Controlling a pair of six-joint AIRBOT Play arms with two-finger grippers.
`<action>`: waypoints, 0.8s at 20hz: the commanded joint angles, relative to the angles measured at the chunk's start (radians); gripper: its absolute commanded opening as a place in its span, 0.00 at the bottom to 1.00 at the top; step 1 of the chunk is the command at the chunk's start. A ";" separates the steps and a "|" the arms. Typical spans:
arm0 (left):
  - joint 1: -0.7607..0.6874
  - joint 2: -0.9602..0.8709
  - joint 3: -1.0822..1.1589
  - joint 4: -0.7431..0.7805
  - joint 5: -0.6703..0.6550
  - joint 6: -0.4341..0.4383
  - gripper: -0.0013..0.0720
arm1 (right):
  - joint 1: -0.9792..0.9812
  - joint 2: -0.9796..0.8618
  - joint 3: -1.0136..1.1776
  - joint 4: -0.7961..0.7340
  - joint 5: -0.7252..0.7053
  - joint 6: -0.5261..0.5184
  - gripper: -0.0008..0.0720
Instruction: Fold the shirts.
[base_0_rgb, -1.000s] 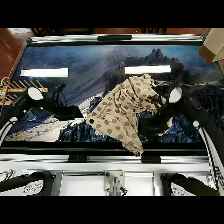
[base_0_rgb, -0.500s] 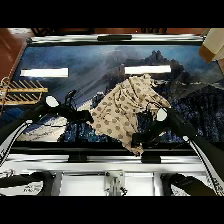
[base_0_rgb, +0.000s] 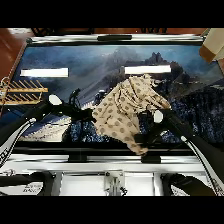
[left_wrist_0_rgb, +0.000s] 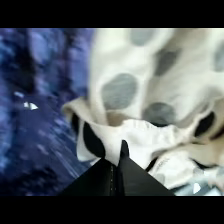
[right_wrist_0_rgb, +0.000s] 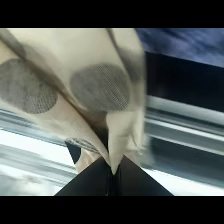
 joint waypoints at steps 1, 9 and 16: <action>-0.051 0.024 0.062 -0.065 -0.154 0.071 0.08 | 0.001 0.108 0.050 -0.513 0.214 0.018 0.09; -0.546 0.067 0.064 -0.303 0.156 0.080 0.08 | -0.018 0.344 0.173 -1.048 0.252 0.028 0.09; -0.390 0.066 0.155 -0.261 0.021 0.081 0.94 | -0.289 0.349 0.158 -0.643 0.214 0.059 0.08</action>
